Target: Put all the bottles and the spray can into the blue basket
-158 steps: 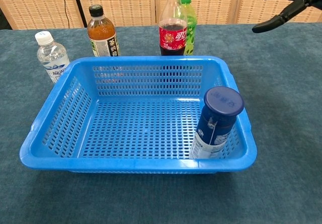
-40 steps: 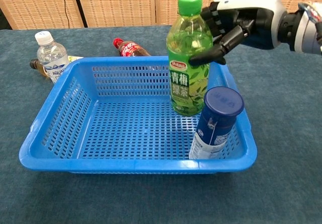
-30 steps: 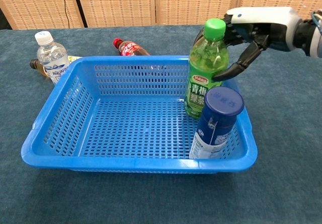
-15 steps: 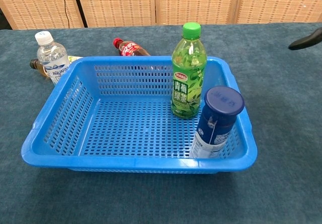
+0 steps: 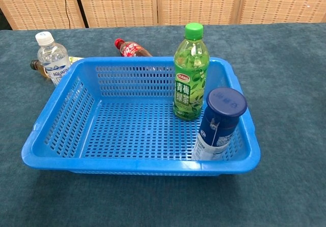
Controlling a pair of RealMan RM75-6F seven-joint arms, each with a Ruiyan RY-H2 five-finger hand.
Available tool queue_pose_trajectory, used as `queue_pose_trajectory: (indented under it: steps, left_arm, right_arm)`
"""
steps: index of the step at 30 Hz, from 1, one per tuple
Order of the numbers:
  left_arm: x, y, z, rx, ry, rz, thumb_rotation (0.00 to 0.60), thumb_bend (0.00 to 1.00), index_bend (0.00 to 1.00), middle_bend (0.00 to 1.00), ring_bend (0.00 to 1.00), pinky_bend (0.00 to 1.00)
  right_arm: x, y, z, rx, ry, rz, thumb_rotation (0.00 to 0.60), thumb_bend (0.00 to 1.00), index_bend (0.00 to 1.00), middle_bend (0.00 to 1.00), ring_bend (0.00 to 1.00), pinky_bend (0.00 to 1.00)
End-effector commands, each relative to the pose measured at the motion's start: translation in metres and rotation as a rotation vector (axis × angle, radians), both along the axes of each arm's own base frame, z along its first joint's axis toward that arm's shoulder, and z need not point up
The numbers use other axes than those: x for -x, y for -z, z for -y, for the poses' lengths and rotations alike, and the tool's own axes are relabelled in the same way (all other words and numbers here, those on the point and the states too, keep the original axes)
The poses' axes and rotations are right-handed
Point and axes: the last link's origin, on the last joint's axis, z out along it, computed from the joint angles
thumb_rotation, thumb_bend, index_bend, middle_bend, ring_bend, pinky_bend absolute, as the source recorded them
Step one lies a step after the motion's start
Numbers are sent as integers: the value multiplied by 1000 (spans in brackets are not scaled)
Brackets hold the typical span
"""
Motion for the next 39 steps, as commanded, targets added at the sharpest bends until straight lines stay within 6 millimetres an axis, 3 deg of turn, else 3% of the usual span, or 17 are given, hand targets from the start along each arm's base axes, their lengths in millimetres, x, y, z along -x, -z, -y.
queue_pose_trajectory:
  steps: [1, 14, 24, 30, 33, 35, 39]
  left_arm:
    - [-5, 32, -19, 48, 43, 66, 600, 52, 0, 0, 0, 0]
    - [-23, 89, -44, 117, 32, 191, 600, 51, 0, 0, 0, 0]
    - [-30, 121, -59, 157, -18, 234, 600, 55, 0, 0, 0, 0]
    - [-37, 132, -67, 137, -28, 264, 600, 212, 3, 0, 1, 0]
    - [-40, 138, -72, 126, -46, 255, 600, 257, 170, 121, 83, 16]
    - [-42, 141, -74, 116, -53, 246, 600, 289, 384, 297, 208, 85]
    - [-48, 148, -76, 122, -56, 240, 600, 338, 519, 418, 306, 169]
  right_arm:
    - [8, 0, -12, 28, 27, 30, 600, 0, 0, 0, 0, 0]
    - [10, -4, -14, 9, 8, 54, 600, 0, 0, 0, 0, 0]
    - [8, -2, -13, -7, -1, 65, 600, 0, 0, 0, 0, 0]
    - [9, -4, -13, -11, -1, 79, 600, 0, 0, 0, 0, 0]
    - [9, -5, -13, -13, 0, 92, 600, 0, 0, 0, 0, 0]
    - [8, -5, -14, -22, 1, 112, 600, 0, 0, 0, 0, 0]
    - [9, -8, -13, -20, -1, 116, 600, 0, 0, 0, 0, 0]
